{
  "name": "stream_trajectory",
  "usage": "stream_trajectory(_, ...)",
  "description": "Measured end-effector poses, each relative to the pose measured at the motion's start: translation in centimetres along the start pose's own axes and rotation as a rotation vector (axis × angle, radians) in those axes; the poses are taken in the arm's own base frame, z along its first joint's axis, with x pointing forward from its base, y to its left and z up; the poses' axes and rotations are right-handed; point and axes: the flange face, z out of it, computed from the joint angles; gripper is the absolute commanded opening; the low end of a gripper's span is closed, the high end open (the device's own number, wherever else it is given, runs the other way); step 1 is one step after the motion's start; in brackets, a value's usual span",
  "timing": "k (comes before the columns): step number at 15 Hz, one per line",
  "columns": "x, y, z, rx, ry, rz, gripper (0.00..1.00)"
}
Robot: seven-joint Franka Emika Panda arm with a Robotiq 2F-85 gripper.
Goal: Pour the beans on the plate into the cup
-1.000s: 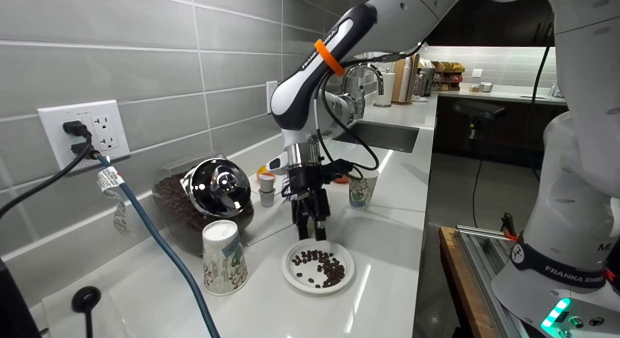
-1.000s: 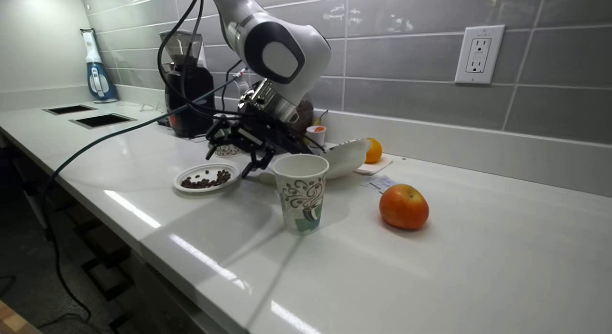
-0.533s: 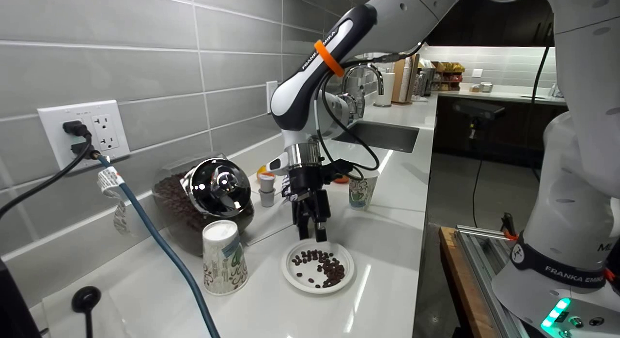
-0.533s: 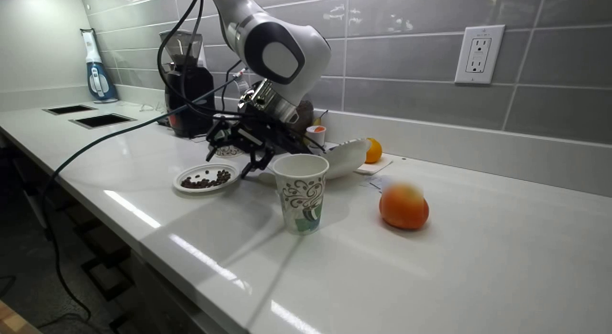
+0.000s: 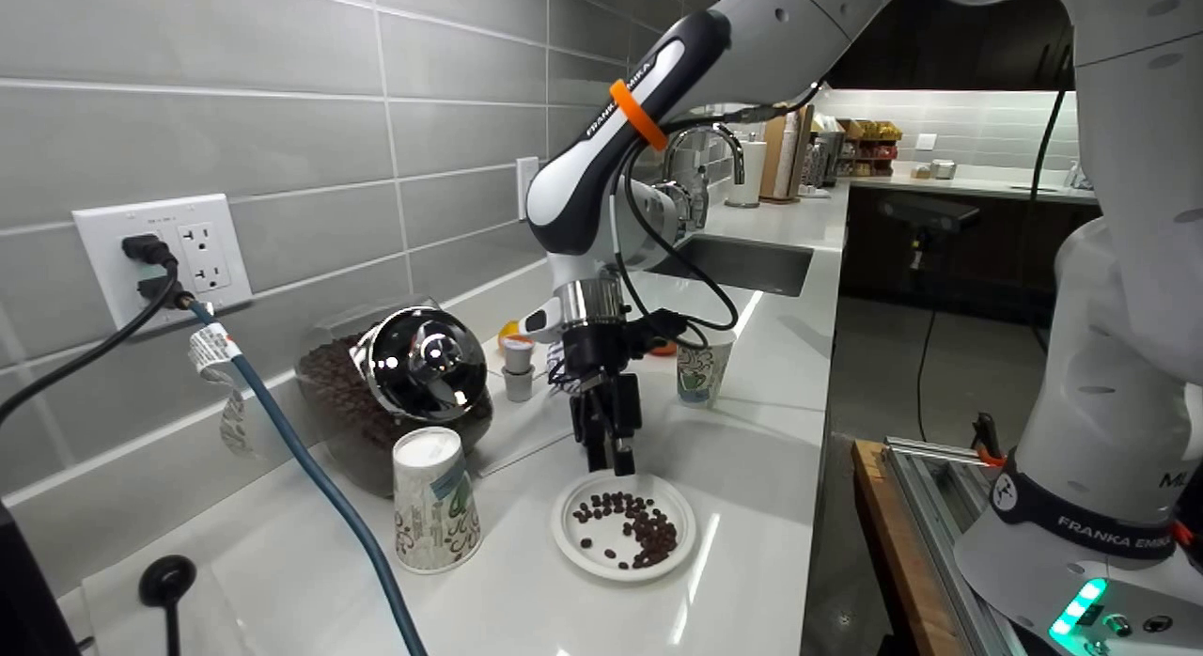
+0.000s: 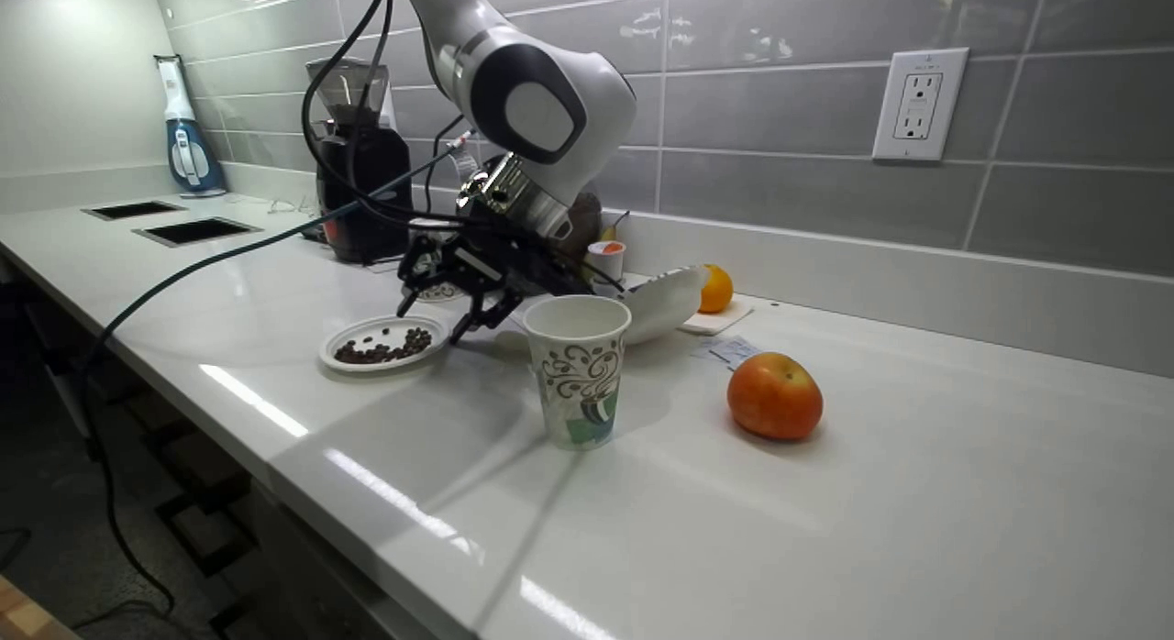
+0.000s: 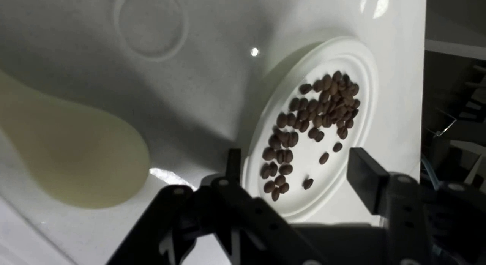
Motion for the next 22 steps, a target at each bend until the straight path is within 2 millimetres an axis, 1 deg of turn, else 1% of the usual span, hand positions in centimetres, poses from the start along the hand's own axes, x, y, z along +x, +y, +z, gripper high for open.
stream_trajectory(1,-0.07,0.03,0.05,0.004,-0.001,0.002,0.67)
stream_trajectory(2,-0.15,0.07,0.1,0.008,-0.002,0.003,0.65)
stream_trajectory(3,-0.21,0.1,0.09,0.009,-0.002,0.005,0.66)
stream_trajectory(4,-0.28,0.12,0.1,0.012,-0.002,0.006,0.64)
stream_trajectory(6,-0.38,0.18,0.12,0.016,-0.002,0.008,0.62)
stream_trajectory(9,-0.47,0.23,0.22,0.02,-0.004,0.01,0.56)
stream_trajectory(10,-0.47,0.23,0.23,0.021,-0.004,0.01,0.52)
stream_trajectory(11,-0.47,0.22,0.25,0.022,-0.004,0.01,0.53)
stream_trajectory(14,-0.49,0.23,0.26,0.022,-0.004,0.011,0.45)
stream_trajectory(18,-0.52,0.26,0.26,0.022,-0.004,0.011,0.39)
stream_trajectory(22,-0.53,0.28,0.28,0.023,-0.004,0.012,0.4)
